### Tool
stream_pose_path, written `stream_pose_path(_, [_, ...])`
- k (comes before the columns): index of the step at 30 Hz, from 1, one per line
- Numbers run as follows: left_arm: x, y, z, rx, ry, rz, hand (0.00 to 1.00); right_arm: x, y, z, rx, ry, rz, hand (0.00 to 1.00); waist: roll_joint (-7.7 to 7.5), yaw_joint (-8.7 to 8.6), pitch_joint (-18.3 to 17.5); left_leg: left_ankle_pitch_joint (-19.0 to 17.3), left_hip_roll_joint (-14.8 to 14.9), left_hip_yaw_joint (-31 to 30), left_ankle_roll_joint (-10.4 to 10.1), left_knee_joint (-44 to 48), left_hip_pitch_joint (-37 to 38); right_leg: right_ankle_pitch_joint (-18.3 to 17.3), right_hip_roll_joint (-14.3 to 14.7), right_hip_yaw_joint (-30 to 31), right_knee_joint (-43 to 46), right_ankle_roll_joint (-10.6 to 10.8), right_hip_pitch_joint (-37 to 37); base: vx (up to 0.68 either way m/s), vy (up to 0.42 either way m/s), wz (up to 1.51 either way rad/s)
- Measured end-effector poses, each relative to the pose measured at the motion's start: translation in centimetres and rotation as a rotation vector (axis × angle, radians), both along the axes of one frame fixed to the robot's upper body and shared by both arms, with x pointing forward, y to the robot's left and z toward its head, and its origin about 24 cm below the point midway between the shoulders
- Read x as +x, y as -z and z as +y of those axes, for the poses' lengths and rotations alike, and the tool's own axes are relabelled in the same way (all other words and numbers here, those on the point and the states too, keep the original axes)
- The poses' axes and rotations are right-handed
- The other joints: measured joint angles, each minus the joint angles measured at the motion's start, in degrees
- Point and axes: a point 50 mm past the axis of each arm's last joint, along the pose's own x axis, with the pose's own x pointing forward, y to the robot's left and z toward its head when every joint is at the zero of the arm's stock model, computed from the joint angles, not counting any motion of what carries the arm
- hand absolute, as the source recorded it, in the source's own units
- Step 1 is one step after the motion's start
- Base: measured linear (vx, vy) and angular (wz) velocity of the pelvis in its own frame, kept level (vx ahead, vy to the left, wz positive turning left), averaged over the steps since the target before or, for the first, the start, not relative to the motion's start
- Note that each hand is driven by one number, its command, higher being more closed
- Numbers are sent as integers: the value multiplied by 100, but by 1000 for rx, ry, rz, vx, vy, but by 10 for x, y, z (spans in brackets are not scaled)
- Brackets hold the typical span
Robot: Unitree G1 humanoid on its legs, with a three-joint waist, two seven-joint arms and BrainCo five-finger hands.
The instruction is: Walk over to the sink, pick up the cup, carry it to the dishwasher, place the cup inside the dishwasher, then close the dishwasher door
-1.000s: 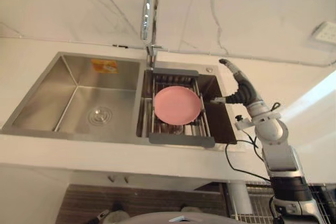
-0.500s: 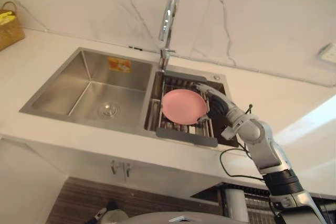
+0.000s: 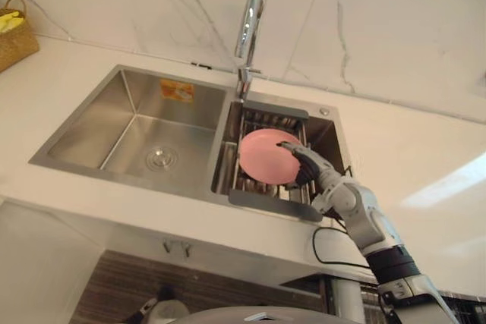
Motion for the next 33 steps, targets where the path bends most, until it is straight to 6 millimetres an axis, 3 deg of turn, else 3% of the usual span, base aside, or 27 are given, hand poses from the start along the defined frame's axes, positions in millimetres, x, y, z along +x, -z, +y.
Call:
stream_pose_path(11, [1, 0, -2, -8, 0, -2, 0, -1, 21, 0, -55, 24, 67, 0, 58, 54, 61, -24, 2, -60, -32, -1, 18, -46, 0, -47, 0, -47, 64, -11, 2, 1])
stream_pose_path(20, [4, -1, -2, -10, 3, -18, 0, 0, 21, 0, -127, 18, 57, 0, 64, 123, 108, -6, 2, -79, -5, 0, 1, -21, 1, -74, -12, 3, 66, 0, 0, 0])
stream_pose_path(27, [5, -1, -3, -11, 5, -23, 0, 7, 7, 2, -177, 61, -140, 0, 84, 128, 126, -6, 1, -79, -5, -1, 8, -19, 4, -81, -20, 5, 75, 0, 0, 0])
stream_pose_path(33, [5, -1, -4, -25, 6, -25, 0, 7, 15, 3, -213, 82, -180, 0, 104, 135, 147, -5, -2, -133, -4, -1, 8, -53, 4, -130, -24, -38, 114, -1, 0, 3])
